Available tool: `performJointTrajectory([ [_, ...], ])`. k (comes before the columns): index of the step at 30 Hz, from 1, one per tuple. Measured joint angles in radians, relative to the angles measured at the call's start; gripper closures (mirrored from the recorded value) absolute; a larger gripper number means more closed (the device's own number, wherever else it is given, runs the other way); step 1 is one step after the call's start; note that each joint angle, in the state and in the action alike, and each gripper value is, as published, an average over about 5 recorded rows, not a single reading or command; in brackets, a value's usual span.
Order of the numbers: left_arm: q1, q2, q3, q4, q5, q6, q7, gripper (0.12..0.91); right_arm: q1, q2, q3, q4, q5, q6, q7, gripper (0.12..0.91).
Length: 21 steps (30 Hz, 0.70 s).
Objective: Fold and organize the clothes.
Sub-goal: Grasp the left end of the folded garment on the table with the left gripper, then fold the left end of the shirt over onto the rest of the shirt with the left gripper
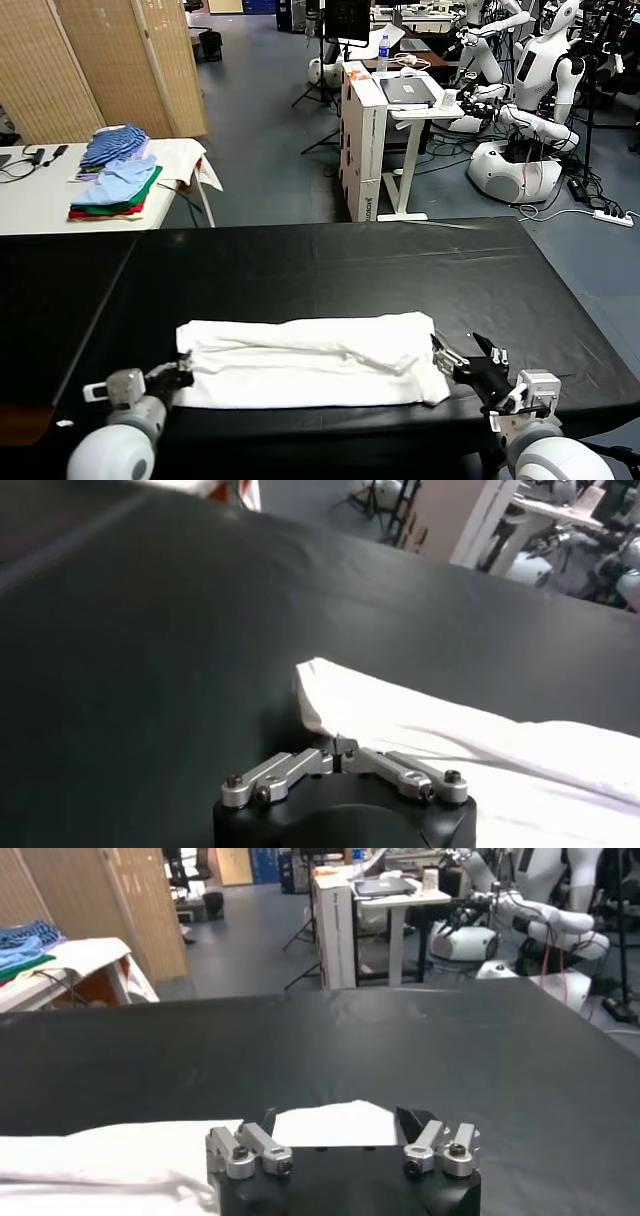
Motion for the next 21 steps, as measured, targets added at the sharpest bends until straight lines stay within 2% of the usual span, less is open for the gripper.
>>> performJointTrajectory([
  [6, -0.007, 0.077, -0.069, -0.008, 0.119, -0.002, 0.032, 0.882, 0.000, 0.010, 0.001, -0.004, 0.000, 0.000, 0.001, 0.118],
  [10, 0.007, 0.112, -0.086, -0.047, 0.125, 0.029, 0.060, 0.882, -0.007, 0.017, 0.009, -0.006, 0.000, 0.002, 0.003, 0.118],
  [15, 0.008, 0.132, -0.064, -0.131, 0.034, 0.053, 0.073, 0.882, -0.022, 0.025, 0.022, -0.004, -0.002, 0.003, 0.004, 0.118],
  [21, -0.029, 0.144, -0.009, -0.207, -0.167, 0.053, 0.042, 0.882, -0.044, 0.048, 0.027, 0.004, -0.017, 0.004, 0.004, 0.118],
])
